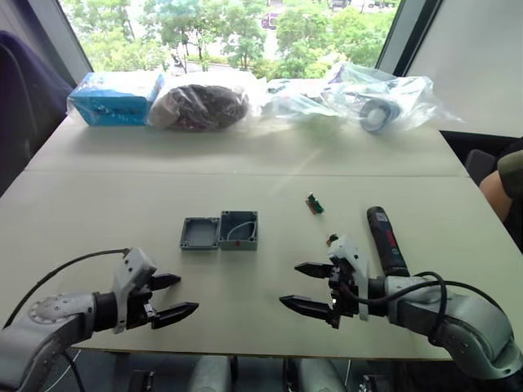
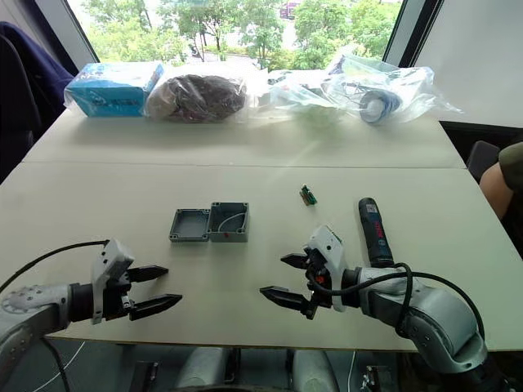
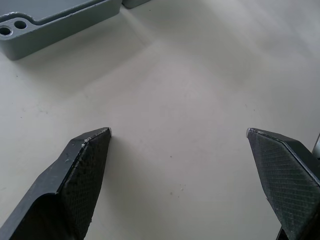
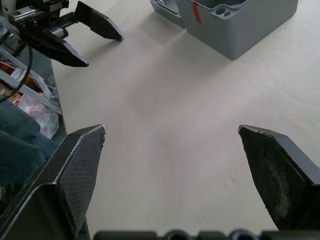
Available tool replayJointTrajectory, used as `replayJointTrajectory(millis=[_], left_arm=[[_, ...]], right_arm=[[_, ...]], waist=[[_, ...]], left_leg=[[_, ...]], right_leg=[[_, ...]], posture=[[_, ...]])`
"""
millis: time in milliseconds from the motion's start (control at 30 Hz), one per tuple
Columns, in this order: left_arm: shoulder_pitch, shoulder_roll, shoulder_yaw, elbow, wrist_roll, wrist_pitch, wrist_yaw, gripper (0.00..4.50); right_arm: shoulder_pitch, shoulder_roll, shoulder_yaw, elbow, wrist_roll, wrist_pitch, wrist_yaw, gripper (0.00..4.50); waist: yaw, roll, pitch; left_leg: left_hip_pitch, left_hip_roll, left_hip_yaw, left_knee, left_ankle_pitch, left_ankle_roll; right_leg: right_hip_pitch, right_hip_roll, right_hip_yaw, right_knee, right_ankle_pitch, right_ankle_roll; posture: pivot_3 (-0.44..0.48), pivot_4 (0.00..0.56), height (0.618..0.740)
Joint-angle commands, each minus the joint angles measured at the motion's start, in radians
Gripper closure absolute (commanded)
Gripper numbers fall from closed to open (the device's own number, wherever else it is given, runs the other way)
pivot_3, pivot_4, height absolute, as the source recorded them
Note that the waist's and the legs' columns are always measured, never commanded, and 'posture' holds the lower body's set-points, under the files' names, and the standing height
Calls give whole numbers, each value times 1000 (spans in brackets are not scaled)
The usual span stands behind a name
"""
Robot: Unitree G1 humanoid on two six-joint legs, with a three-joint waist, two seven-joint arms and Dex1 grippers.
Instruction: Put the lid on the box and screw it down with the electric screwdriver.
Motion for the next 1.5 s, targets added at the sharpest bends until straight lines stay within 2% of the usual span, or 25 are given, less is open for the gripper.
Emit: replayJointTrajectory(millis=[33,233,533,733,833,933,967,1033,1100,1167,1233,1300,1500], left_arm=[[16,-5,-9,-14,44,-41,14,34],[-14,-43,0,-8,16,-10,37,34],[-17,-49,7,-13,18,-7,45,34],[-74,-98,52,-3,56,-1,183,34],[-126,-64,96,9,32,36,193,34],[-315,94,121,39,-82,137,56,34],[-391,147,94,53,-94,156,12,34],[-585,226,-45,78,-65,169,-88,34],[-731,242,-170,103,-21,147,-164,34],[-837,239,-318,140,82,82,-249,34],[-986,167,-530,221,236,-35,-371,34],[-1075,101,-647,305,330,-125,-447,34],[-1181,-49,-772,556,493,-268,-509,34]], right_arm=[[3,19,-12,-19,0,-28,-1,0],[8,34,11,-26,-16,-35,-6,0],[-15,34,11,4,-49,-51,12,0],[-34,41,8,3,-61,-45,4,0],[-66,44,-20,-15,-29,-11,-13,0],[-120,64,-104,-47,93,55,-66,0],[-133,67,-119,-60,122,70,-82,0],[-149,72,-118,-91,152,90,-110,0],[-165,72,-100,-111,161,104,-134,0],[-180,72,-72,-123,149,116,-156,0],[-191,59,-19,-131,84,115,-183,0],[-191,50,9,-130,41,110,-201,0],[-151,62,29,-126,-43,78,-239,0]], waist=[[0,0,0],[2,0,0],[2,0,0],[2,0,0],[1,-1,0],[2,-2,1],[4,-2,1],[7,-5,2],[1,-2,0],[-3,-1,0],[-5,-2,0],[-3,-3,1],[-8,-3,1]], left_leg=[[0,0,0,0,0,0],[0,0,0,0,0,0],[0,0,0,0,0,0],[0,0,0,0,0,0],[0,0,0,1,0,0],[0,0,-1,1,0,0],[-1,1,-1,1,0,0],[-2,0,-3,2,0,0],[-1,-2,-3,2,0,0],[0,-4,3,1,-1,1],[0,-4,6,1,-1,2],[-1,-4,8,2,-1,2],[-2,-2,8,3,-1,3]], right_leg=[[0,0,0,0,0,0],[0,0,0,0,0,0],[0,0,0,0,0,0],[0,0,0,0,0,0],[0,0,0,1,0,0],[-1,1,0,2,0,0],[-1,2,-1,2,0,0],[-1,2,-2,2,0,0],[1,3,-2,1,0,0],[0,1,2,1,1,0],[-1,1,5,1,1,1],[-2,3,6,1,2,2],[-5,7,8,3,2,3]], posture=[[0,150,740],[0,150,740],[0,150,740],[0,150,740],[0,150,740],[0,150,740],[0,150,740],[0,150,740],[0,150,740],[0,150,740],[0,150,740],[0,150,740],[0,150,740]])
